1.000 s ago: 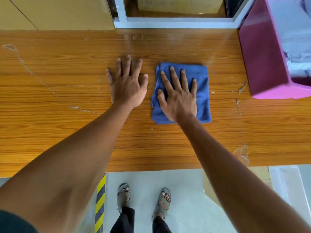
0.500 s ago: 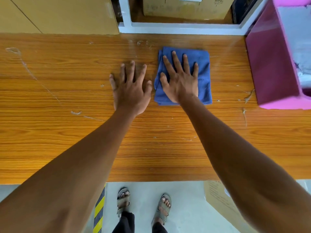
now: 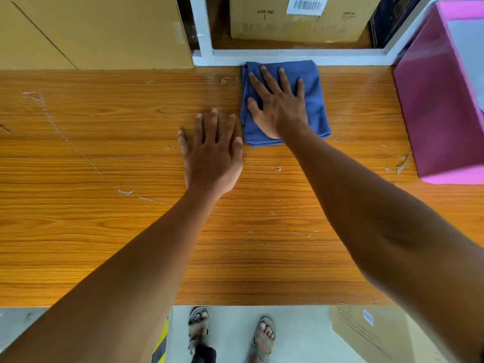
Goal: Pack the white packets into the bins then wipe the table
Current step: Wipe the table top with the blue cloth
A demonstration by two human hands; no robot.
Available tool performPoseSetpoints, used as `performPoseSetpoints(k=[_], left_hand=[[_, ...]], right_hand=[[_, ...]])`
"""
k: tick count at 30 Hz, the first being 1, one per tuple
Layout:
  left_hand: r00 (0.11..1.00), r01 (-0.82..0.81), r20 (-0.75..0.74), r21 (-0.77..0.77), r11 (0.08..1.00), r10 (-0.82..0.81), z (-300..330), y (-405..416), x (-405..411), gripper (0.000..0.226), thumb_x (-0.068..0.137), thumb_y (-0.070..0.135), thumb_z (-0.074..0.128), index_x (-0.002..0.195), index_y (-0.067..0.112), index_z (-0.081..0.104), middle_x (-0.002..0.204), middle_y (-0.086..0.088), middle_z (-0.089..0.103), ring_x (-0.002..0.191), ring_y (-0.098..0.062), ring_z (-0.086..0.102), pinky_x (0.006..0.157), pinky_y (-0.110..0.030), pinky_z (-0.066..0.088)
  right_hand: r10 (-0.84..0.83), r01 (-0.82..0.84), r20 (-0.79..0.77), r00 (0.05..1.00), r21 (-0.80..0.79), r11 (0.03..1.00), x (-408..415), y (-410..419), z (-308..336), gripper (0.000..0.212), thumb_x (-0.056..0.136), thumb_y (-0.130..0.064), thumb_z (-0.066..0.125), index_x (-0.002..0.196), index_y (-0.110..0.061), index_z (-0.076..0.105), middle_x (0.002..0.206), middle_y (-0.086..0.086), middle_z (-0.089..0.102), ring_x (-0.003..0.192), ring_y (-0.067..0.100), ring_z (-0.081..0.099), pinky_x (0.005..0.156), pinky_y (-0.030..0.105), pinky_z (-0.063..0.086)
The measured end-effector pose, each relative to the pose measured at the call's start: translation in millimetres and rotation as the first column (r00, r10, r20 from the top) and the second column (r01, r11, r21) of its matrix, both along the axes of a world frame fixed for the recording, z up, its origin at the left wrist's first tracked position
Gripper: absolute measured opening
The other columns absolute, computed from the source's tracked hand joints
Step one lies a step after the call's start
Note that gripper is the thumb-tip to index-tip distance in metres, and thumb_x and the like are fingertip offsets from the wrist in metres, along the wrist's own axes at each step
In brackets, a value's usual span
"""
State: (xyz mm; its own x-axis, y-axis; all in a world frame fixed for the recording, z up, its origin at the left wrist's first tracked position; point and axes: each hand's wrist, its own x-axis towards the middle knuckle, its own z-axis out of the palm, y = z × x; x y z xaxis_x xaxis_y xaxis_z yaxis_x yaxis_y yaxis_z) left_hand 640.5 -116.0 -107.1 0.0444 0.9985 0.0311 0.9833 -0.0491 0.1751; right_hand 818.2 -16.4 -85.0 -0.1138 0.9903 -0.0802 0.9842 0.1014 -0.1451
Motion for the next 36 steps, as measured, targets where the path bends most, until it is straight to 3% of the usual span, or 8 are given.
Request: performPoseSetpoints(k=[9, 18, 25, 33, 36], left_hand=[[1.000, 0.011, -0.027, 0.010, 1.000, -0.011, 1, 0, -1, 0.060, 0.109, 0.053, 0.016, 0.167, 0.039, 0.014, 0.178, 0.001, 0.006, 0.164, -0.031, 0.003, 0.125, -0.070, 0.008], [1.000, 0.000, -0.021, 0.019, 1.000, 0.001, -1, 4, -1, 0.060, 0.109, 0.051, 0.019, 0.167, 0.036, 0.013, 0.178, -0.002, 0.007, 0.163, -0.032, 0.004, 0.125, -0.069, 0.009], [1.000, 0.003, -0.007, 0.010, 1.000, -0.003, 1, 0, -2, 0.061, 0.108, 0.055, 0.017, 0.167, 0.040, 0.014, 0.178, 0.002, 0.005, 0.164, -0.029, 0.001, 0.126, -0.068, 0.007], [1.000, -0.003, -0.006, 0.012, 1.000, 0.003, 0, 3, -2, 0.063, 0.107, 0.055, 0.019, 0.167, 0.037, 0.013, 0.178, -0.001, 0.007, 0.164, -0.031, 0.003, 0.125, -0.069, 0.008], [1.000, -0.004, 0.006, 0.010, 1.000, 0.004, 1, 2, -2, 0.063, 0.107, 0.055, 0.017, 0.167, 0.037, 0.012, 0.178, 0.000, 0.006, 0.164, -0.030, 0.001, 0.126, -0.069, 0.007]], right_hand=[[0.049, -0.049, -0.008, 0.999, -0.001, 0.999, -1, -74, -2, 0.068, 0.104, -0.063, 0.014, 0.168, -0.037, 0.013, 0.176, -0.010, 0.005, 0.163, 0.025, -0.002, 0.126, 0.065, -0.003], [0.066, -0.066, -0.006, 0.998, 0.003, 0.998, -5, 18, 1, 0.068, 0.104, -0.064, 0.011, 0.167, -0.040, 0.009, 0.176, -0.011, 0.006, 0.163, 0.025, 0.001, 0.125, 0.067, -0.001], [0.068, -0.068, 0.003, 0.998, 0.009, 0.998, 12, -73, -4, 0.067, 0.105, -0.064, 0.013, 0.168, -0.039, 0.011, 0.176, -0.011, 0.004, 0.163, 0.024, -0.003, 0.127, 0.064, -0.003], [0.066, -0.066, -0.005, 0.998, 0.011, 0.998, 1, 12, 3, 0.068, 0.104, -0.064, 0.015, 0.167, -0.041, 0.013, 0.176, -0.011, 0.008, 0.163, 0.026, 0.001, 0.125, 0.067, 0.000], [0.046, -0.046, -0.016, 0.999, 0.011, 0.999, -3, 2, 2, 0.068, 0.104, -0.063, 0.014, 0.167, -0.039, 0.013, 0.176, -0.010, 0.008, 0.163, 0.026, 0.001, 0.125, 0.067, -0.001]])
